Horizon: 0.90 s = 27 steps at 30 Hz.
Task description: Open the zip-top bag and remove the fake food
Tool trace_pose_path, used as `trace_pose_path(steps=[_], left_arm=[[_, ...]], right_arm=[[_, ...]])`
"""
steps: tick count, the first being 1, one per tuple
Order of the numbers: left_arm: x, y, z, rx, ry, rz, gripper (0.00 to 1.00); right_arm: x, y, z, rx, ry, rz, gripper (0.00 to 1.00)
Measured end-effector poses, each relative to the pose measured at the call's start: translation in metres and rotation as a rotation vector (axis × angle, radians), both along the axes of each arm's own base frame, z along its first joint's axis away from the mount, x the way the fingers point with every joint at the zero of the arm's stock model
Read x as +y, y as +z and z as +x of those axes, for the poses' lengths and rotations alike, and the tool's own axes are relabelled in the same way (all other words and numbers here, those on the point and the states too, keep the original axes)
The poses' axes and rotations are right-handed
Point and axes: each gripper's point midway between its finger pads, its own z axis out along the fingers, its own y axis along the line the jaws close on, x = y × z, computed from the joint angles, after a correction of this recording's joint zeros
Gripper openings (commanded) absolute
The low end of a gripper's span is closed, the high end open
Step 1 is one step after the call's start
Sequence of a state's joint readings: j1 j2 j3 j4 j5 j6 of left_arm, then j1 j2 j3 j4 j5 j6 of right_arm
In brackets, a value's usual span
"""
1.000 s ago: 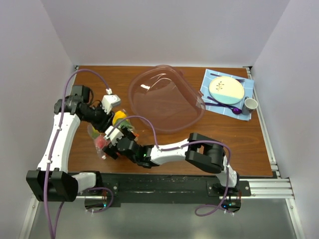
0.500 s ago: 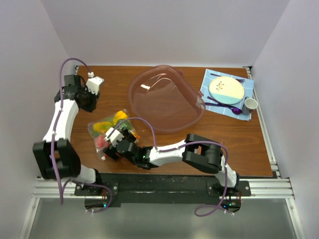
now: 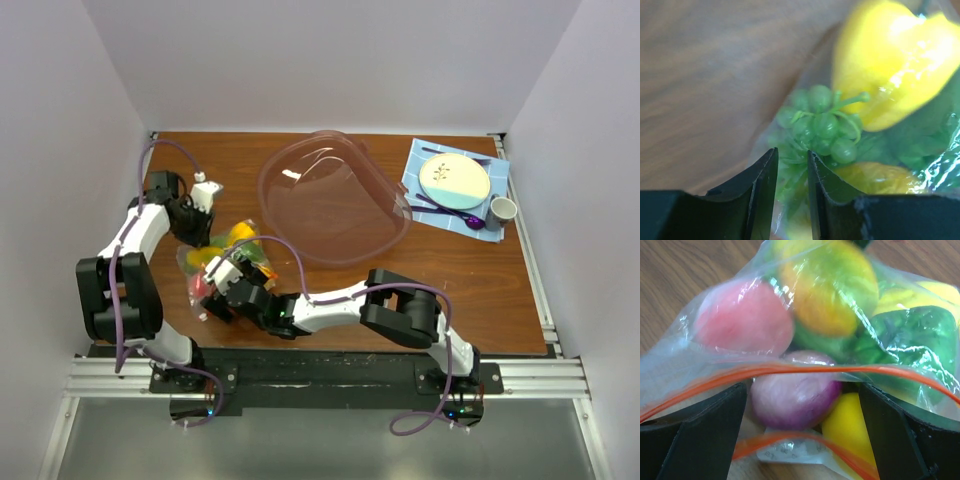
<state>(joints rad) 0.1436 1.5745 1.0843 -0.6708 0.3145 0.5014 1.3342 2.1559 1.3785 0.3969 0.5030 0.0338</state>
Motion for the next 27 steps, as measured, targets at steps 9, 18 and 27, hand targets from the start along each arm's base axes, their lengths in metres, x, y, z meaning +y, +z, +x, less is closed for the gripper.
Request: trace_pose_path(steps=[9, 18, 27], left_arm=[[-0.011, -0.018, -0.021, -0.019, -0.052, -0.005, 0.0], [-0.006, -0.021, -0.022, -0.056, -0.052, 0.021, 0.0], [0.031, -0.039, -0.028, -0.098, 0.017, 0.103, 0.0]], right_arm=[[0.003, -0.011, -0.006, 0.013, 0.009, -0.037, 0.94], [-0.002, -0.016, -0.009, 0.031, 0.014, -0.023, 0.25], [-0.048, -0.012, -0.025, 0.099, 0.012, -0.062, 0.18]])
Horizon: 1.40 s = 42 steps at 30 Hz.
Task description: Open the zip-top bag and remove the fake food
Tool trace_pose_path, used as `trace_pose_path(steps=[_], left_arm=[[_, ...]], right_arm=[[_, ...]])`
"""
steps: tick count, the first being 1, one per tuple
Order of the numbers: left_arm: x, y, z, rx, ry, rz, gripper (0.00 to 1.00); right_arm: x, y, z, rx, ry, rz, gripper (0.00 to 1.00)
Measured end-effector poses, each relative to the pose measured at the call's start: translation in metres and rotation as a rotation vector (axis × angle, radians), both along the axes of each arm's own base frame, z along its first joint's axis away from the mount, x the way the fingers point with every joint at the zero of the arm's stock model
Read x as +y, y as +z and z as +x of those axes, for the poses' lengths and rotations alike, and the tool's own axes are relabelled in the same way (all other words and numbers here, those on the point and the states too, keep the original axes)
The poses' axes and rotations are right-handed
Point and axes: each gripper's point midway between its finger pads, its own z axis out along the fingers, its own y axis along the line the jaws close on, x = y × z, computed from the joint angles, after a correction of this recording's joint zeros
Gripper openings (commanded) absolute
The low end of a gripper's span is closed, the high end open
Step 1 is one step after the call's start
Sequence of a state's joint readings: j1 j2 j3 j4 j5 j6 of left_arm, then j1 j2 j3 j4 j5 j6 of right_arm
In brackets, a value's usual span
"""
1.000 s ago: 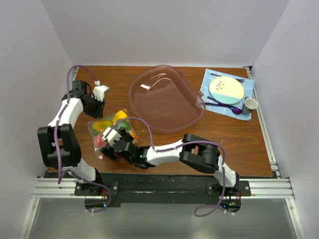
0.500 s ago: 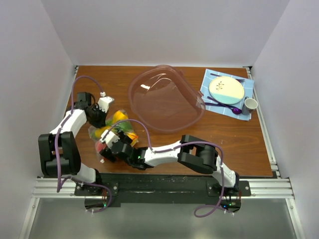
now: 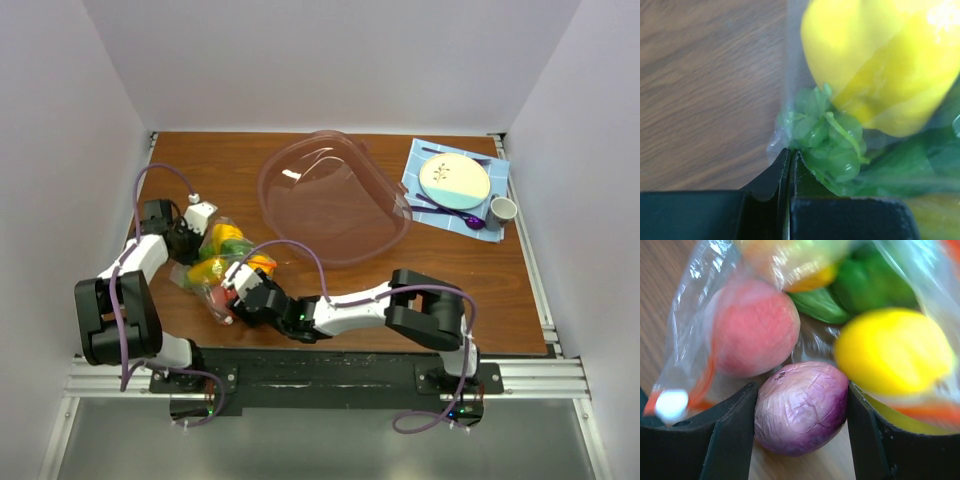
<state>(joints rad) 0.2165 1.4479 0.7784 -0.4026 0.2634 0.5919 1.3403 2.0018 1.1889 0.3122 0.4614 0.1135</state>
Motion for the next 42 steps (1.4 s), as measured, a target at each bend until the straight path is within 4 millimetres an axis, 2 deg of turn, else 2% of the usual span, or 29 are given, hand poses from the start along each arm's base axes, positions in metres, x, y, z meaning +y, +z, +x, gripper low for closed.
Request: trace_pose_path(steps=[7, 12, 14, 18, 20, 23, 25, 26, 27, 28, 29, 30, 31, 32, 34, 39, 42], left_arm=[[0.032, -0.009, 0.001, -0.014, 0.064, 0.053, 0.0], [0.037, -0.01, 0.002, -0.015, 0.078, 0.052, 0.0], [0.037, -0.01, 0.001, -0.014, 0.078, 0.05, 0.0], [0.036, -0.009, 0.0, -0.012, 0.078, 0.049, 0.0], [0.036, -0.008, -0.003, -0.006, 0.078, 0.049, 0.0], [0.034, -0.006, -0.009, 0.01, 0.074, 0.047, 0.0], [0.033, -0.005, -0.016, 0.03, 0.075, 0.038, 0.0], [0.031, -0.005, -0.02, 0.043, 0.075, 0.032, 0.0], [0.029, -0.004, -0.023, 0.053, 0.073, 0.025, 0.0], [0.026, -0.002, -0.028, 0.071, 0.068, 0.008, 0.0], [0.023, 0.0, -0.031, 0.081, 0.064, -0.003, 0.0], [0.019, 0.003, -0.035, 0.093, 0.059, -0.021, 0.0], [0.015, 0.007, -0.038, 0.102, 0.053, -0.04, 0.0], [0.011, 0.011, -0.04, 0.106, 0.047, -0.059, 0.0], [0.004, 0.022, -0.041, 0.104, 0.038, -0.094, 0.0], [-0.007, 0.051, -0.036, 0.066, 0.015, -0.152, 0.0], [-0.009, 0.055, -0.036, 0.06, 0.012, -0.158, 0.0]], right_arm=[[-0.026, 0.011, -0.009, 0.056, -0.019, -0.027, 0.17], [-0.047, 0.013, -0.015, 0.079, -0.03, -0.063, 0.17], [-0.049, 0.022, -0.014, 0.071, -0.03, -0.058, 0.17], [-0.046, 0.055, -0.004, 0.03, -0.034, -0.031, 0.19], [-0.047, 0.082, 0.014, 0.003, -0.059, 0.005, 0.18], [-0.06, 0.126, 0.061, -0.017, -0.15, 0.092, 0.14], [-0.081, 0.152, 0.107, -0.024, -0.259, 0.154, 0.15], [-0.099, 0.164, 0.137, -0.028, -0.334, 0.186, 0.2], [-0.111, 0.169, 0.153, -0.032, -0.381, 0.201, 0.25], [-0.133, 0.174, 0.177, -0.034, -0.453, 0.205, 0.33], [-0.145, 0.174, 0.19, -0.035, -0.499, 0.2, 0.63], [-0.158, 0.173, 0.201, -0.034, -0.547, 0.181, 0.75], [-0.164, 0.169, 0.21, -0.03, -0.58, 0.164, 0.95], [-0.167, 0.164, 0.216, -0.023, -0.603, 0.142, 0.99], [-0.165, 0.145, 0.22, 0.002, -0.616, 0.088, 0.99], [-0.17, 0.085, 0.202, 0.077, -0.602, -0.072, 0.99], [-0.179, 0.071, 0.191, 0.096, -0.597, -0.113, 0.99]])
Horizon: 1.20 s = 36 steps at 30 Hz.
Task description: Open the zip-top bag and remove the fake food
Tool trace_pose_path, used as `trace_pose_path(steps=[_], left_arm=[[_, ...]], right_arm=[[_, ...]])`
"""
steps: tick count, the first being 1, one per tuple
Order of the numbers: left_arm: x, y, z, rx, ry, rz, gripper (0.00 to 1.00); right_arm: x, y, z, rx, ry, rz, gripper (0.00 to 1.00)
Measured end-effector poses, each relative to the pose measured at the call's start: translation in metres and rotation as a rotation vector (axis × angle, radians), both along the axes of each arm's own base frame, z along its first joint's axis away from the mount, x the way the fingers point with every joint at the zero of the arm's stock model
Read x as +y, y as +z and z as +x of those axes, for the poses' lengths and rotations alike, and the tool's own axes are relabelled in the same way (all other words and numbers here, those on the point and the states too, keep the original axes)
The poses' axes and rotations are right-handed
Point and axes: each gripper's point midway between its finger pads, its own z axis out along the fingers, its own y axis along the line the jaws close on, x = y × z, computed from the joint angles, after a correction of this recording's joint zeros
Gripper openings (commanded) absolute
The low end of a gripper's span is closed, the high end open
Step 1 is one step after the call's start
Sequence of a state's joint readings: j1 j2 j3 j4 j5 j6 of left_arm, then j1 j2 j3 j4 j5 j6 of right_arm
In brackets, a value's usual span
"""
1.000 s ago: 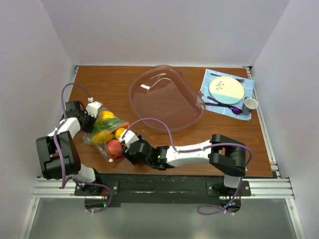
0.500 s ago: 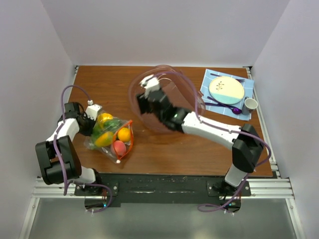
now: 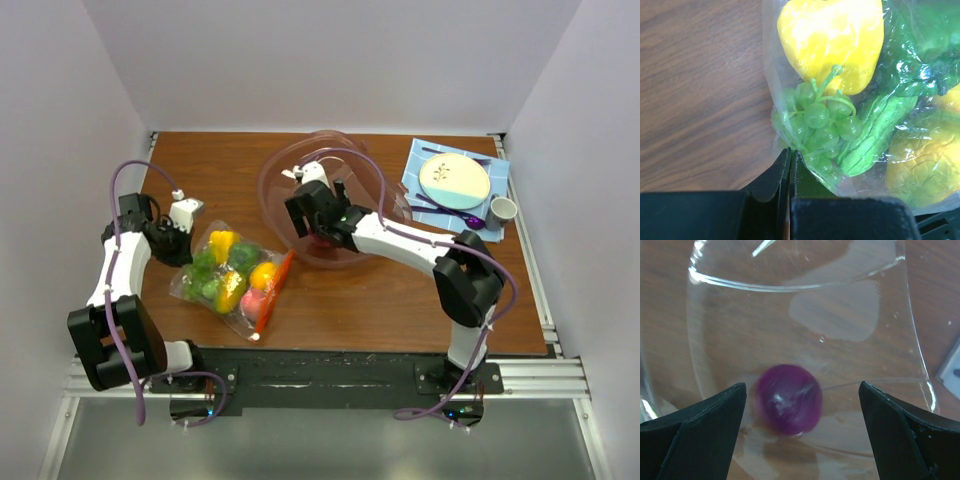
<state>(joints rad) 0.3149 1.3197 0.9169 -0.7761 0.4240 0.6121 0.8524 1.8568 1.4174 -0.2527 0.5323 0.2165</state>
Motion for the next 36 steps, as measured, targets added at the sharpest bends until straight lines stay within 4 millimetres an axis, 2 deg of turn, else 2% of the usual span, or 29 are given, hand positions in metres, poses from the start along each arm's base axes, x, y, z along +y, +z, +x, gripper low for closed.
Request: trace_pose_path(steps=[3, 6, 7, 8, 10, 11, 12, 14, 17, 19, 21, 24, 26, 27, 28, 29, 31, 36], left_arm=[[0.0, -0.001, -0.002, 0.007, 0.0, -0.001, 0.0], [0.0, -0.001, -0.001, 0.006, 0.001, 0.0, 0.0], [0.0, -0.001, -0.001, 0.005, 0.001, 0.002, 0.0], [0.0, -0.002, -0.001, 0.005, 0.002, 0.003, 0.0], [0.001, -0.006, -0.003, 0.011, 0.004, 0.006, 0.0], [0.001, -0.008, -0.004, 0.015, 0.005, 0.008, 0.0], [0.001, -0.011, -0.005, 0.021, 0.006, 0.009, 0.0], [0.002, -0.016, -0.006, 0.035, 0.008, 0.008, 0.0], [0.002, -0.022, -0.005, 0.05, 0.015, 0.002, 0.0], [0.002, -0.026, -0.003, 0.066, 0.028, -0.009, 0.0], [0.002, -0.029, -0.002, 0.077, 0.032, -0.016, 0.0], [0.002, -0.032, 0.001, 0.091, 0.044, -0.028, 0.0], [0.002, -0.032, 0.002, 0.094, 0.049, -0.033, 0.0], [0.001, -0.032, 0.002, 0.095, 0.05, -0.034, 0.0], [0.001, -0.032, 0.002, 0.094, 0.049, -0.036, 0.0], [0.001, -0.032, 0.002, 0.094, 0.049, -0.036, 0.0], [0.001, -0.032, 0.002, 0.094, 0.049, -0.037, 0.0], [0.001, -0.032, 0.002, 0.093, 0.049, -0.037, 0.0]], right_arm=[[-0.01, 0.002, -0.009, 0.002, 0.002, -0.001, 0.99], [-0.011, 0.02, -0.016, -0.023, 0.034, 0.054, 0.99], [-0.012, 0.025, -0.021, -0.027, 0.052, 0.075, 0.93], [-0.013, 0.031, -0.026, -0.037, 0.073, 0.103, 0.65], [-0.017, 0.04, -0.04, -0.058, 0.114, 0.137, 0.41], [-0.019, 0.045, -0.049, -0.074, 0.136, 0.165, 0.16], [-0.021, 0.05, -0.059, -0.094, 0.16, 0.181, 0.03], [-0.017, 0.056, -0.083, -0.124, 0.226, 0.205, 0.0], [0.011, 0.055, -0.124, -0.136, 0.365, 0.238, 0.0], [0.035, 0.042, -0.152, -0.111, 0.468, 0.253, 0.0], [0.053, 0.02, -0.169, -0.062, 0.542, 0.254, 0.0], [0.073, -0.024, -0.179, 0.038, 0.593, 0.239, 0.55], [0.083, -0.061, -0.185, 0.126, 0.62, 0.198, 0.71], [0.087, -0.074, -0.186, 0.152, 0.626, 0.182, 0.91], [0.091, -0.087, -0.188, 0.178, 0.636, 0.165, 0.99], [0.095, -0.099, -0.19, 0.199, 0.65, 0.148, 0.99], [0.1, -0.107, -0.194, 0.215, 0.664, 0.137, 0.99], [0.124, -0.09, -0.202, 0.164, 0.72, 0.186, 0.99]])
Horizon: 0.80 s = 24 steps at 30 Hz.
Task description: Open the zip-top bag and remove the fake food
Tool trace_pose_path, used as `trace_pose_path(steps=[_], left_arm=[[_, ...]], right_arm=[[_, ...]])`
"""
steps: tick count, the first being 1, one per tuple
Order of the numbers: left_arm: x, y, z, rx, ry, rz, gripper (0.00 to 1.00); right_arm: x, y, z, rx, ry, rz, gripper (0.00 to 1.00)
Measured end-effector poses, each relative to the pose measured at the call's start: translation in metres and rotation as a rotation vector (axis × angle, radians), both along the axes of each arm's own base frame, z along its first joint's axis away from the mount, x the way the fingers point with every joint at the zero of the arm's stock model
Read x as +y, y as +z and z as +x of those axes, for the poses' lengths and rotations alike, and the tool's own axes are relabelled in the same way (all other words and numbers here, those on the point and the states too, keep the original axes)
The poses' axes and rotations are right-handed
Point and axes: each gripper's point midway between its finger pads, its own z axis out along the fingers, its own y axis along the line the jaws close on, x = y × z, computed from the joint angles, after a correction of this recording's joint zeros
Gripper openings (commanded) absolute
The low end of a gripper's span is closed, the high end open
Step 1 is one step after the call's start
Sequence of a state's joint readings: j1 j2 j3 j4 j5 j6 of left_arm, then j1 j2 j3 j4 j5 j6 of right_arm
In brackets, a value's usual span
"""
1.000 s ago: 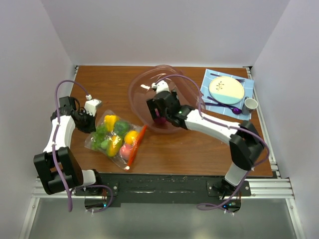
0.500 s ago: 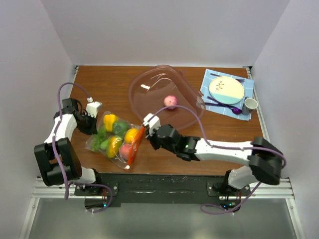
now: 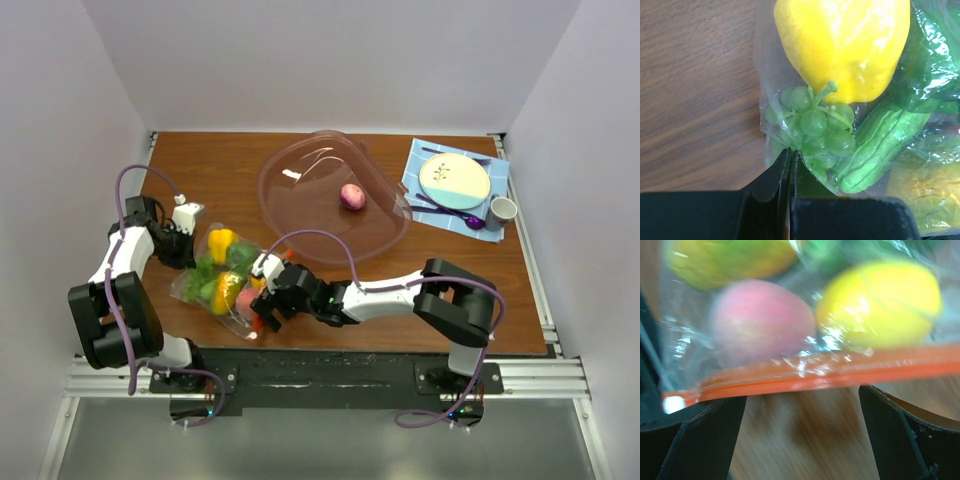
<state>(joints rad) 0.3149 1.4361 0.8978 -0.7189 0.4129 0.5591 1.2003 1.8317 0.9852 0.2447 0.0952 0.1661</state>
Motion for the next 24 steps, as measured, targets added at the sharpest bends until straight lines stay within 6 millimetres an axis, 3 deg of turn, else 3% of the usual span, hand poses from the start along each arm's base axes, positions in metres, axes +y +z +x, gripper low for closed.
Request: trace_pose_path(steps=[9, 17, 19, 20, 22, 23, 24], left_arm=[[-0.001, -0.003, 0.0, -0.002, 0.007, -0.002, 0.0], [-0.003, -0.001, -0.004, -0.016, 0.011, 0.001, 0.0], [-0.003, 0.0, -0.006, -0.019, 0.011, 0.002, 0.0], [-0.003, 0.0, -0.006, -0.019, 0.01, 0.004, 0.0], [-0.002, 0.001, -0.007, -0.021, 0.01, 0.009, 0.0], [-0.002, 0.001, -0.007, -0.02, 0.01, 0.012, 0.0], [-0.001, 0.001, -0.007, -0.02, 0.012, 0.018, 0.0]], right_arm=[[0.025, 0.015, -0.023, -0.101, 0.055, 0.038, 0.99], [0.056, 0.014, -0.011, -0.143, 0.051, 0.052, 0.98], [0.063, 0.009, -0.009, -0.146, 0.05, 0.047, 0.93], [0.066, 0.005, -0.007, -0.148, 0.048, 0.042, 0.75], [0.066, 0.0, -0.006, -0.152, 0.044, 0.03, 0.48], [0.066, -0.001, -0.005, -0.152, 0.04, 0.03, 0.18], [0.065, 0.0, -0.005, -0.152, 0.037, 0.031, 0.1]])
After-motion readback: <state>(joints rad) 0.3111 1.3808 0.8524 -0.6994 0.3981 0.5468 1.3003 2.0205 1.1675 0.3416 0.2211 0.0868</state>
